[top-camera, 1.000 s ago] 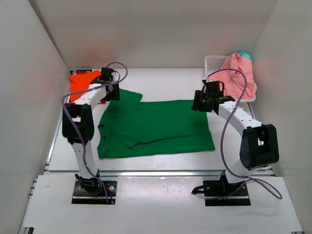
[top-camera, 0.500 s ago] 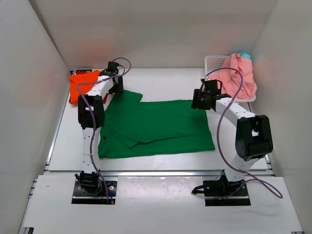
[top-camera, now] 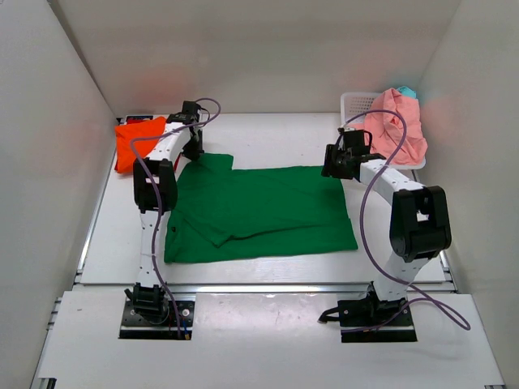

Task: Fold and stack the t-shirts
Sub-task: Grap the side of the flattened tshirt furthest away from the robot with both arms

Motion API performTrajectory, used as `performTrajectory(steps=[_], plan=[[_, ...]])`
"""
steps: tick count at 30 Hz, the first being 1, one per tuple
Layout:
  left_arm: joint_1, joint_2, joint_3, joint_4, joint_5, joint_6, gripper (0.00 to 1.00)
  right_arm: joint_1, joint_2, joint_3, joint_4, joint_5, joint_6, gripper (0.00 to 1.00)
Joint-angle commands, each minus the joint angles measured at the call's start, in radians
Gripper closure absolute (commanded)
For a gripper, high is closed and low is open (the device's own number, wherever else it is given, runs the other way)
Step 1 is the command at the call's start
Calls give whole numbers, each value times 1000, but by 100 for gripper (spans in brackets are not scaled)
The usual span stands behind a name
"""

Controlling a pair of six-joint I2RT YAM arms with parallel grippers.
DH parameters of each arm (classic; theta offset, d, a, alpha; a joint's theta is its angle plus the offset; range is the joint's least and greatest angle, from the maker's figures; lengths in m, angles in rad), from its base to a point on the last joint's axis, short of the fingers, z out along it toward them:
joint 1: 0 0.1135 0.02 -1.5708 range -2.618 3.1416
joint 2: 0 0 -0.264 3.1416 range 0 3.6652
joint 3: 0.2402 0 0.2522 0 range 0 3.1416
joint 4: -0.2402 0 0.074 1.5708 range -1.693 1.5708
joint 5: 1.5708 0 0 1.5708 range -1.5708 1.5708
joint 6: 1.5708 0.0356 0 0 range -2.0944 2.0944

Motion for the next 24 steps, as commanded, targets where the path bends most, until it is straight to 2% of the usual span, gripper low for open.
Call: performTrajectory(steps=[1,6,10,17,24], plan=[[6,-15,-44,-44,76,15,100,-13,32,36,67,58,14,55],[1,-61,-73,-12,122,8,100,4,63,45,123,206,40,52],[3,-116,-107,2,145,3,100,-7,102,72,147,226,65,50],[4,-256,-271,106,175,-24,100,22,204,149,117,279,77,51],[12,-290,-282,108,200,-26,100,36,328,279,35,276,94,51]])
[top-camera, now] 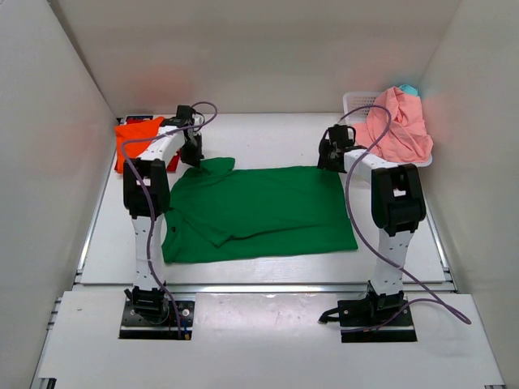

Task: Fold and stack the t-shirts
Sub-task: Grap the side of the flattened tshirt furthest away from the robot with both arms

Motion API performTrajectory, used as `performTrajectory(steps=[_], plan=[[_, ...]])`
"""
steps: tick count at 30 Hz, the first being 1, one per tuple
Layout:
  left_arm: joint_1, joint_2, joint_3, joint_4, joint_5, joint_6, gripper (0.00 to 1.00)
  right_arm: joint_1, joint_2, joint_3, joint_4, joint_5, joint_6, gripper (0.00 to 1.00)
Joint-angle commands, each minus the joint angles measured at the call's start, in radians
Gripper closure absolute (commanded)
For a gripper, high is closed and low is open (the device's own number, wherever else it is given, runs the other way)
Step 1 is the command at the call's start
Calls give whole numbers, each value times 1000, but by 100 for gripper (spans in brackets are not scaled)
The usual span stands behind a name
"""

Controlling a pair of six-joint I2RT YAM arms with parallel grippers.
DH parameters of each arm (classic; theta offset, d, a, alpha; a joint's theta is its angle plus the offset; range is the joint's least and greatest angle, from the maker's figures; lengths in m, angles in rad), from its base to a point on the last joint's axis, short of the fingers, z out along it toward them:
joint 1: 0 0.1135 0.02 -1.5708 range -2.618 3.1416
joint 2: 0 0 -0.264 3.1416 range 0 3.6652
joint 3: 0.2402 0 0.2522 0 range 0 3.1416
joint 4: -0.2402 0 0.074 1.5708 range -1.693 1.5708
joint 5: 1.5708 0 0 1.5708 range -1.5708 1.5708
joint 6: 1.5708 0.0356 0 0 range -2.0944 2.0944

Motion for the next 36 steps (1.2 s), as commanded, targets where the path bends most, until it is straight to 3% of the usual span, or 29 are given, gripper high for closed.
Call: performTrajectory(steps=[1,8,9,11,12,21,27,36], plan=[[8,-107,2,20,33,-7,100,6,39,86,-40,23,15,53],[10,-118,-4,28,37,-8,100,3,75,118,-88,11,38,59],[13,-115,-6,27,43,-8,100,2,78,126,-91,8,40,65],[13,-118,-4,28,42,-7,100,2,91,146,-108,-7,31,94],[17,-119,-3,31,40,-7,100,2,104,161,-109,-12,26,100],[19,-184,13,-20,45,1,100,9,75,204,-114,-30,-80,100],[16,-375,-196,17,57,-4,100,18,-51,126,-111,-40,-92,100],[-4,-639,-524,0,42,16,100,21,-341,-214,-21,-92,-77,100]])
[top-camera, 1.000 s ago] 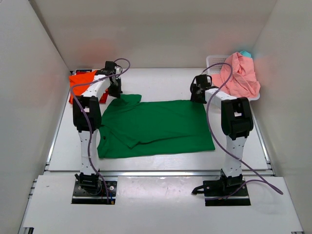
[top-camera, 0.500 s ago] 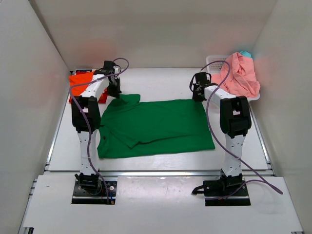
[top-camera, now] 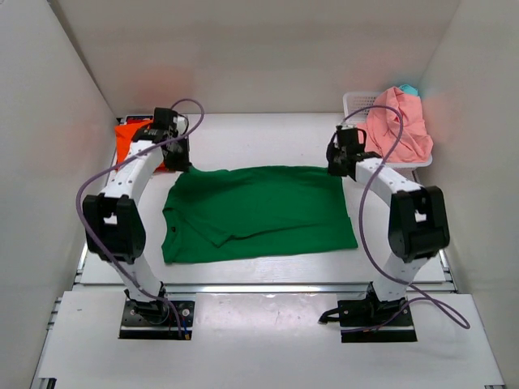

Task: Fold and stack the t-shirts
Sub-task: Grap the side of the flattened tshirt furthest away from the robot with both arms, then fold the other side of the tshirt into a rectangle

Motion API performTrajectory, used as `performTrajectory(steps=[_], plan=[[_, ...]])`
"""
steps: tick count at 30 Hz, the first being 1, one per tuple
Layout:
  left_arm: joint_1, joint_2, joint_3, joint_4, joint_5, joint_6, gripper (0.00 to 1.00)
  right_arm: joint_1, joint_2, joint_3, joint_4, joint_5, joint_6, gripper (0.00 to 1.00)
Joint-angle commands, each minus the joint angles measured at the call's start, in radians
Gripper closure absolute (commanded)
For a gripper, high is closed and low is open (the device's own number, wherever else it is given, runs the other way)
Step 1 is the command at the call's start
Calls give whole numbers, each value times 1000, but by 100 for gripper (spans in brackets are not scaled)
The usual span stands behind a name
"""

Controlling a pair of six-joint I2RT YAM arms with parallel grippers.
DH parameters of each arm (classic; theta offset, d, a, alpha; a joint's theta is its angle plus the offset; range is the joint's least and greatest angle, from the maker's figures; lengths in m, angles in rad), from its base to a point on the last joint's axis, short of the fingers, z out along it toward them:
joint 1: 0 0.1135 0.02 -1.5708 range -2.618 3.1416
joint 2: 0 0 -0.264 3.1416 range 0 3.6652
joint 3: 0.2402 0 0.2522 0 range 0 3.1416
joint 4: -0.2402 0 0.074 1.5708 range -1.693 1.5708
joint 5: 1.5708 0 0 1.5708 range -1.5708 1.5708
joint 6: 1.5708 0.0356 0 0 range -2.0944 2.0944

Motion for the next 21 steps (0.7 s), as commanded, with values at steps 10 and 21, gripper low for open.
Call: performTrajectory(steps=[10,21], plan=[[-20,-270,-399,-13,-22,35,100,-16,-328,-372,138,-67,28,100],[-47,-331,-553,-13,-9,54,100,-52,-382,-512,184,-82,21,100]])
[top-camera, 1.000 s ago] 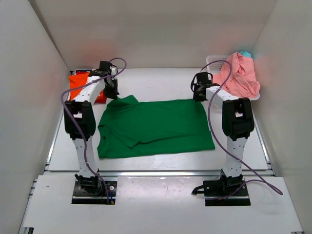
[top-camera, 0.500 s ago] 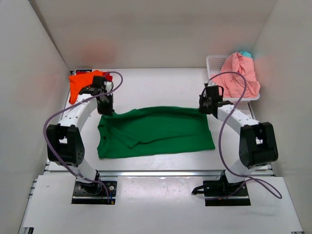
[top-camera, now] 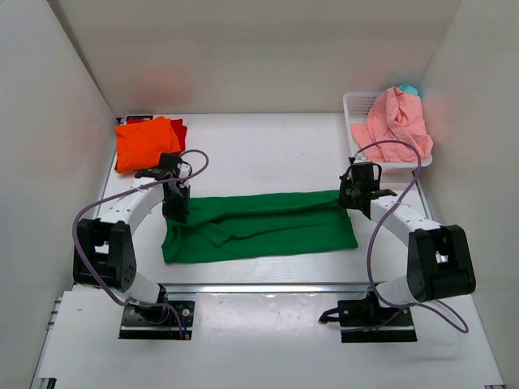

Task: Fold and stack the t-shirts
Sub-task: Fold the other side of the tshirt into a rectangle

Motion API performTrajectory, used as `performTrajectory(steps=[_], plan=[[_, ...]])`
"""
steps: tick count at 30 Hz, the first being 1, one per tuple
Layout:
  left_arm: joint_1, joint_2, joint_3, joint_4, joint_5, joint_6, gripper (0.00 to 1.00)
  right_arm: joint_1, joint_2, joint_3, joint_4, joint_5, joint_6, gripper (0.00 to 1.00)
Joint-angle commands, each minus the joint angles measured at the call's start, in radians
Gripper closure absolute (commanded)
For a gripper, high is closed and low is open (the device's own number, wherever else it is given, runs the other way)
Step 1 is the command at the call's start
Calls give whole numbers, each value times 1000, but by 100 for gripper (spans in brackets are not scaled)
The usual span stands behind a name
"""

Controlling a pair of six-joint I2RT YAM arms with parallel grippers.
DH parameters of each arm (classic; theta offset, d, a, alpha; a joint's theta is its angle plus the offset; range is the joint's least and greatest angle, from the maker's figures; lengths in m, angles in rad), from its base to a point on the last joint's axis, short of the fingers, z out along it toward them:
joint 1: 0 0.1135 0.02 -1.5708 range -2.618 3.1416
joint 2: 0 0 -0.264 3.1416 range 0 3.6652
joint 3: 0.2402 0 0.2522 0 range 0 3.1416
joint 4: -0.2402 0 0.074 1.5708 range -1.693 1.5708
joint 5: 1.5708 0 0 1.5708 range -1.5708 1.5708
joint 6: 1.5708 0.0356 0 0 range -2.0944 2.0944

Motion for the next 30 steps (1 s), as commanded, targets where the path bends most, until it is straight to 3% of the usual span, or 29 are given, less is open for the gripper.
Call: performTrajectory(steps=[1,13,15,16,17,19,21,25,30], plan=[[-17,-68,-30,0,8,11,100,-21,-9,-17,66,-4,-2,100],[-32,-152,-76,-38,2,31,100,-26,-18,-80,29,9,24,100],[-34,-160,-87,-49,8,34,100,-20,-46,-74,-18,39,48,93],[-31,-170,-89,-51,11,33,96,-23,-52,-68,-45,53,64,83],[-27,-180,-87,-58,12,36,78,-26,-87,-69,-57,62,76,80],[-24,-197,-76,-54,5,28,68,-16,-150,-69,-82,84,82,79],[-34,-217,-63,-48,-22,11,51,3,-188,-66,-62,69,65,77],[-66,-247,-73,3,-10,-39,54,0,-123,4,-8,-8,30,77],[-135,-133,-155,141,-18,-144,62,18,81,125,26,-114,-28,79]])
